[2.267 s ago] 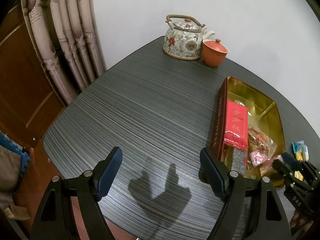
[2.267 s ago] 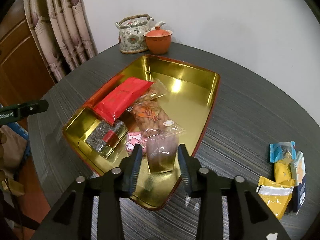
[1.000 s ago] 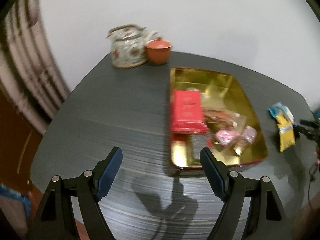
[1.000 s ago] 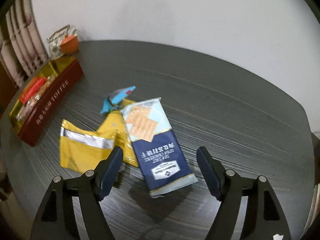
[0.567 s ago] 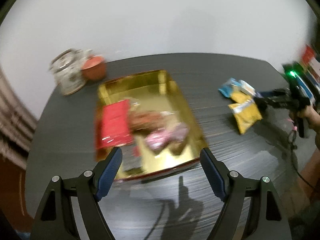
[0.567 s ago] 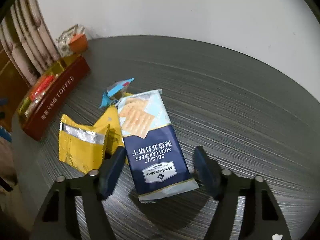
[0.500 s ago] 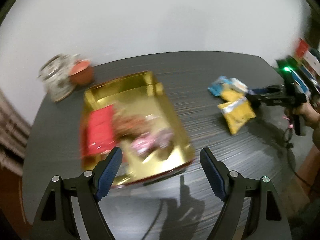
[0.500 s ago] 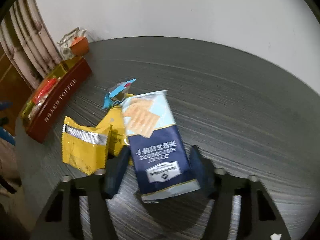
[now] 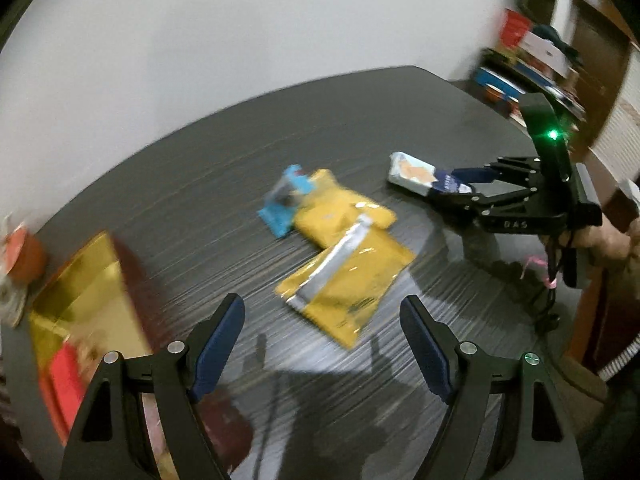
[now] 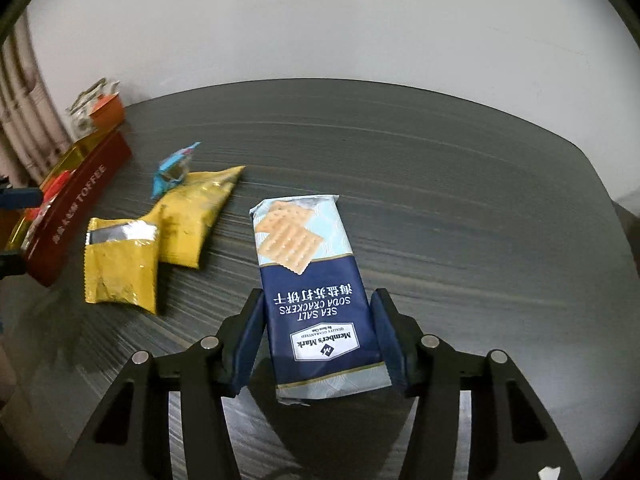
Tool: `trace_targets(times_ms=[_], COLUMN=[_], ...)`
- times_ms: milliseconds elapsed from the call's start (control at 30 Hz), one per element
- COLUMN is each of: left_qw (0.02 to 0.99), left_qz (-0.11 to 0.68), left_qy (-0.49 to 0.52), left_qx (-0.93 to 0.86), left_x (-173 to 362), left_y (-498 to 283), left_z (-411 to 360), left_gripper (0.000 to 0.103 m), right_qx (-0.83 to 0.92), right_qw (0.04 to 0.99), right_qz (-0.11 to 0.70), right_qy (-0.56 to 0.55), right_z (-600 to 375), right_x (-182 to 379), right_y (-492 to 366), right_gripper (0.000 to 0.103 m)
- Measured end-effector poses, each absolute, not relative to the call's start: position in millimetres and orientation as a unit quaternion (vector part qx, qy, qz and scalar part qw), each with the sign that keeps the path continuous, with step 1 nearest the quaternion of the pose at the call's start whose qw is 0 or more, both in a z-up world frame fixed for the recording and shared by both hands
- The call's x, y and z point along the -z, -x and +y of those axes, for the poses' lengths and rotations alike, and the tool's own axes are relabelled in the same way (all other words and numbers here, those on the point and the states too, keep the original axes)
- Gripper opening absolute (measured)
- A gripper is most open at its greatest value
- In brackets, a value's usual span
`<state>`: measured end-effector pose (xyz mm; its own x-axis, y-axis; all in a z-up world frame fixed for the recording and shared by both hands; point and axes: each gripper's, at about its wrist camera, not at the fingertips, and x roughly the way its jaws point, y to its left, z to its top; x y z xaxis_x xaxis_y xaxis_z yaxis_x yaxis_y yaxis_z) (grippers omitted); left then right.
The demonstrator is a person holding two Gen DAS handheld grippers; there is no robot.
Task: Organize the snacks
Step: 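Grasp the blue soda cracker bag with the right gripper while the left gripper grasps the yellow silver-striped bag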
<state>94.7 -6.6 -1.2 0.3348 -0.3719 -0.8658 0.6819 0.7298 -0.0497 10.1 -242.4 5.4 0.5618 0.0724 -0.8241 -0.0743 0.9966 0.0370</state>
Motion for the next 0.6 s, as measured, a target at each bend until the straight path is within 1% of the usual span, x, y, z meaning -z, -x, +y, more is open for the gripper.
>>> trace_targets(times_ms=[233, 600], left_qw=[0.774, 0.731], left_qz=[0.493, 0.545], left_qy=[-0.174, -0.175], left_qx=[0.358, 0.372], left_x=[20.0, 49.9], left_y=[-119.0, -137.4], left_z=[-37.2, -62.3], left_gripper=[0.080, 0.080], right_qx=[-0.021, -0.015], right_qw=[0.893, 0.893], right_qz=[0.450, 0.450], right_qy=[0.008, 0.017], right_z=[-236.8, -233.3], right_x=[3.0, 4.4], right_y=[-5.2, -6.9], right_gripper=[0.052, 0.052])
